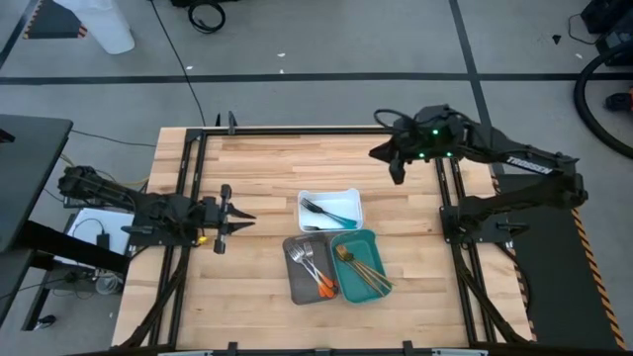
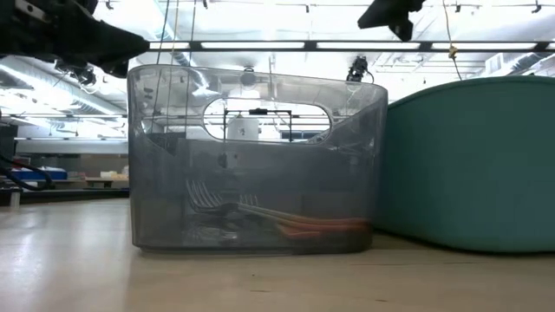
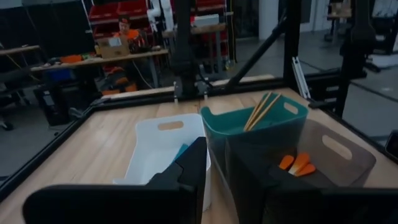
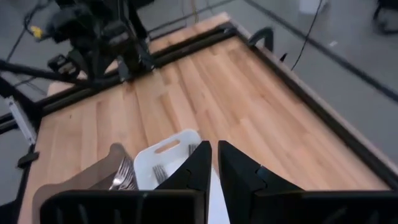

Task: Sort silverware by color (type)
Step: Return to Home Position

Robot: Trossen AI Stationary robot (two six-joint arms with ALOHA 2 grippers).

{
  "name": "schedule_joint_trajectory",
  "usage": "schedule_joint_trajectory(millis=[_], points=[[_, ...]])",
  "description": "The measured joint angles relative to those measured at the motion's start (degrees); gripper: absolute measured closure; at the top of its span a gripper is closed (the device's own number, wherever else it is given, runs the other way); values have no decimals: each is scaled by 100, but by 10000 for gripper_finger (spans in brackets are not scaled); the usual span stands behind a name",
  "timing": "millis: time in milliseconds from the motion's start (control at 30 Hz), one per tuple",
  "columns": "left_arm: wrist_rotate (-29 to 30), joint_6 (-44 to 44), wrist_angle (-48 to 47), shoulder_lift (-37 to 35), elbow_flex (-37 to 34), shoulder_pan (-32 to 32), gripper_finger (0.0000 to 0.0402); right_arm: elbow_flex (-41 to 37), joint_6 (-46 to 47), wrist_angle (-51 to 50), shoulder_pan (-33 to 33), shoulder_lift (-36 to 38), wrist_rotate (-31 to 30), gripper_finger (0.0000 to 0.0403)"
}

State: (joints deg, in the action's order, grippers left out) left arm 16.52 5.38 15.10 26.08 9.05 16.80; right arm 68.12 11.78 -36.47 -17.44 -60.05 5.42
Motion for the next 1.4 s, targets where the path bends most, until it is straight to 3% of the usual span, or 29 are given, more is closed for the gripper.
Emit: schedule_joint_trajectory(millis=[433, 633, 933, 1400], points=[[48, -7, 1422, -76, -833, 2, 334, -1813, 259, 998, -237, 1834, -157, 368], [37, 84, 1488, -73, -858, -123, 334, -2593, 365, 1371, -522, 2909, -266, 368], [-458, 66, 1504, -73, -861, -313, 334, -3067, 577, 1188, -783, 4309, -395, 368], [-479, -21, 1680, -76, -863, -319, 334, -3891, 932, 1157, -799, 5698, -602, 378]])
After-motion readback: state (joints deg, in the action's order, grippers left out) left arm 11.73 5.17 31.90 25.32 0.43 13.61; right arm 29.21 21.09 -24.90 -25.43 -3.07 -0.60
